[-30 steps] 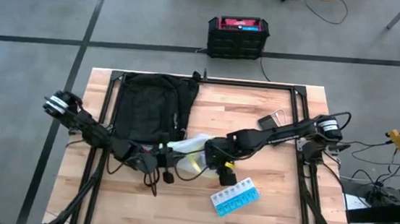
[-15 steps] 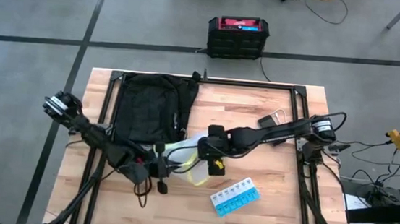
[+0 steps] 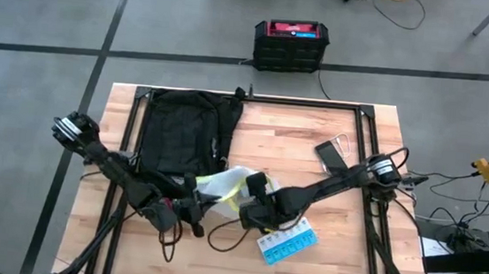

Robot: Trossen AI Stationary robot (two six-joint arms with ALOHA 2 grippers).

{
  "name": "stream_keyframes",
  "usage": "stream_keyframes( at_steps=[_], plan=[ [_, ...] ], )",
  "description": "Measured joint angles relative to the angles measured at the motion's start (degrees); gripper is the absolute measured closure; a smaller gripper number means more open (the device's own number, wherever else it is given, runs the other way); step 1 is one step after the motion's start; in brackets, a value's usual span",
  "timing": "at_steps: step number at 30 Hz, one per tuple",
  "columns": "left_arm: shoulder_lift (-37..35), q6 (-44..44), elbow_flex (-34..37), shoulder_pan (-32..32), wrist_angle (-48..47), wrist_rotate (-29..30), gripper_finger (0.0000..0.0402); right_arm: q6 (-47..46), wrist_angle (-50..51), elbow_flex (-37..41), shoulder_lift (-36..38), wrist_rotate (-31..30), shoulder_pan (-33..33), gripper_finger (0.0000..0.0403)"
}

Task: Unpack backpack
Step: Remove the purple blue granola bar from the zip bag

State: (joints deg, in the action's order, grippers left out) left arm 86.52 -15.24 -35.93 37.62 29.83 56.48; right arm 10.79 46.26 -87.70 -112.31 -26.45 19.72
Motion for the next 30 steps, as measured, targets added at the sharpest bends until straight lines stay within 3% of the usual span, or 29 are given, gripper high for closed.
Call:
stream_keyframes(
  at_steps=[6,13,17,24,30],
  plan=[
    [1.2,6.8,-4.1,0.6,-0.9,-10.0,0.0402,-8.2,1.0,-0.1,1.0,-0.6,3.7,0.0204],
    [8.6,19.1,-4.7,0.6,1.3,-10.5,0.0402,-19.1,4.6,0.4,1.2,-0.6,8.7,0.0204],
    [14.9,20.3,-7.9,0.6,3.6,-10.4,0.0402,-22.2,2.8,3.2,1.2,-0.7,10.3,0.0204],
    [20.3,17.7,-15.8,0.6,-5.1,-7.9,0.0402,-9.2,-7.0,8.6,1.2,-1.5,7.9,0.0202],
    [17.7,21.2,-18.2,0.7,-14.9,-6.3,0.0402,3.2,-9.3,8.7,1.2,12.7,-0.3,0.0202]
  ],
)
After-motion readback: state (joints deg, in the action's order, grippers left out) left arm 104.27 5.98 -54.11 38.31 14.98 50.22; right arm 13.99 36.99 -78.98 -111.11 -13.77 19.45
